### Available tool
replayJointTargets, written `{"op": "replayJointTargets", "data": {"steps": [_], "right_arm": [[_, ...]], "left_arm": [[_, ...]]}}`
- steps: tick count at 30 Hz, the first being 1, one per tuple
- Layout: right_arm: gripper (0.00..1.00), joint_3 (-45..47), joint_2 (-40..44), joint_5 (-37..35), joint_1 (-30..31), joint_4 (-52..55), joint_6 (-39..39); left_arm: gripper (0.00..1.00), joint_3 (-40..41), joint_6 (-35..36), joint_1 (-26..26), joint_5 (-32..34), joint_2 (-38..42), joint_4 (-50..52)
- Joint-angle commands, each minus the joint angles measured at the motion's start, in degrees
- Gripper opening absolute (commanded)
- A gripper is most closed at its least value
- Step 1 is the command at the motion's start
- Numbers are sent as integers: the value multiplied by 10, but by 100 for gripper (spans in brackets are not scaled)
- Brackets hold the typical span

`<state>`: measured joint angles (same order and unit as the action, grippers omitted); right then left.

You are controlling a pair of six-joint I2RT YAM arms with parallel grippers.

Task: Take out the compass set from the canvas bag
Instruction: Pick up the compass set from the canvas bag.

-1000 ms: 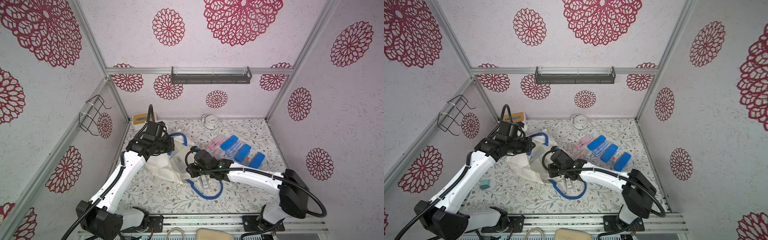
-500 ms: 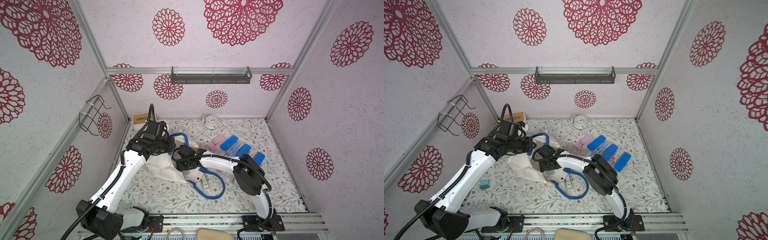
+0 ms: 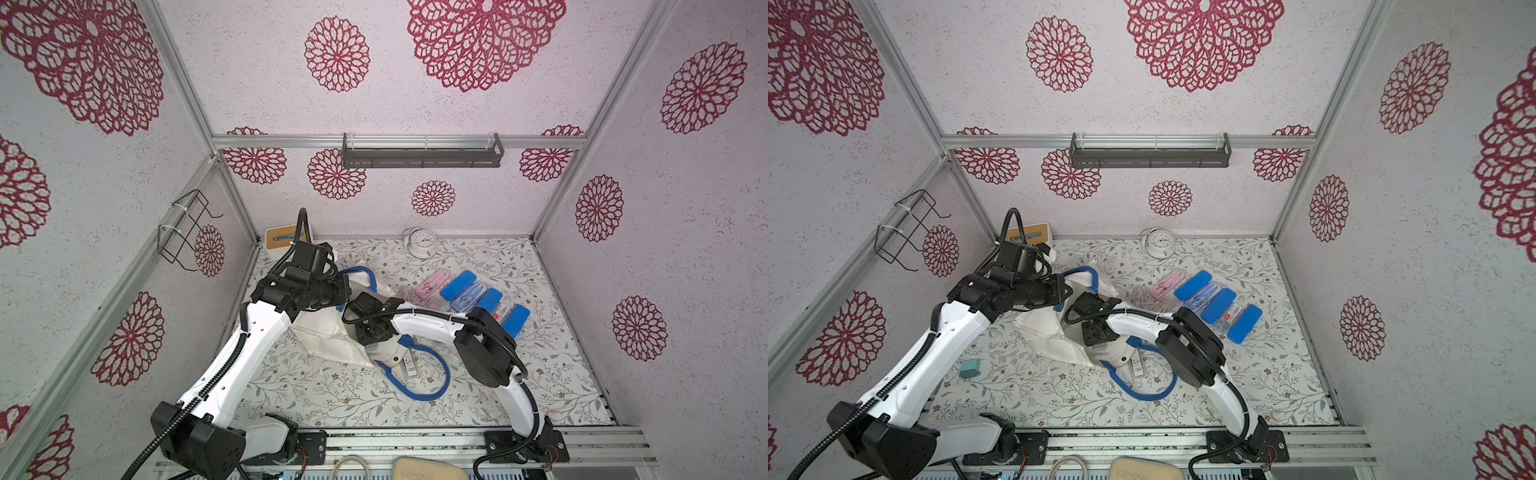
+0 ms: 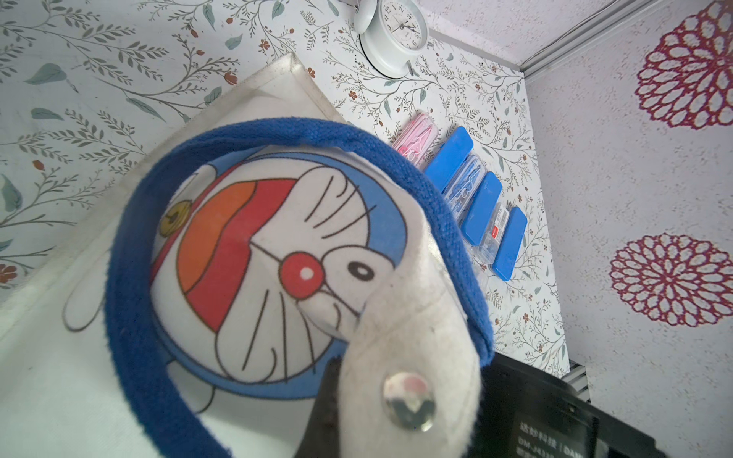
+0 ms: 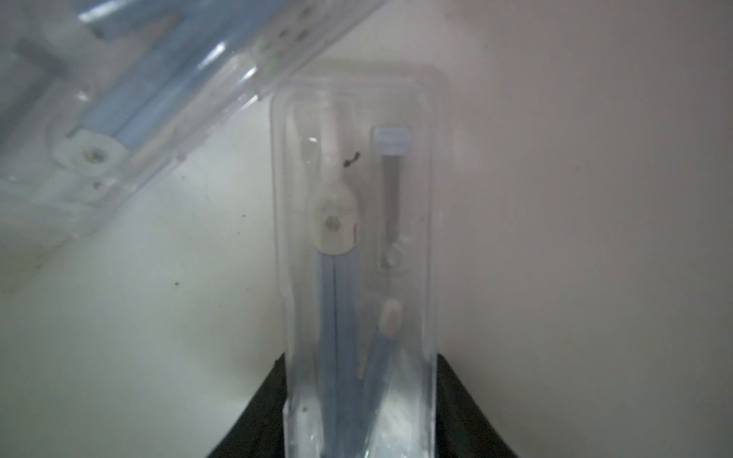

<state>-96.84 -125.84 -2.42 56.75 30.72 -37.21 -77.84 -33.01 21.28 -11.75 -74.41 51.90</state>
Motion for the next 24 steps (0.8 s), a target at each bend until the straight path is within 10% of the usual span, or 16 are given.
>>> {"op": "replayJointTargets", "data": {"steps": [1,14,24], "right_arm": [[35,33,31,-27,-2,18,-7],[25,171,342,54,-5,-47,22],[27,310,591,83,-103,-55,16]], "left_arm": [[0,-5,-3,2,-2,27,-17],[0,-9,-23,-46,31,2,2],[0,19,-18,-192,-105,-21,-20]]}}
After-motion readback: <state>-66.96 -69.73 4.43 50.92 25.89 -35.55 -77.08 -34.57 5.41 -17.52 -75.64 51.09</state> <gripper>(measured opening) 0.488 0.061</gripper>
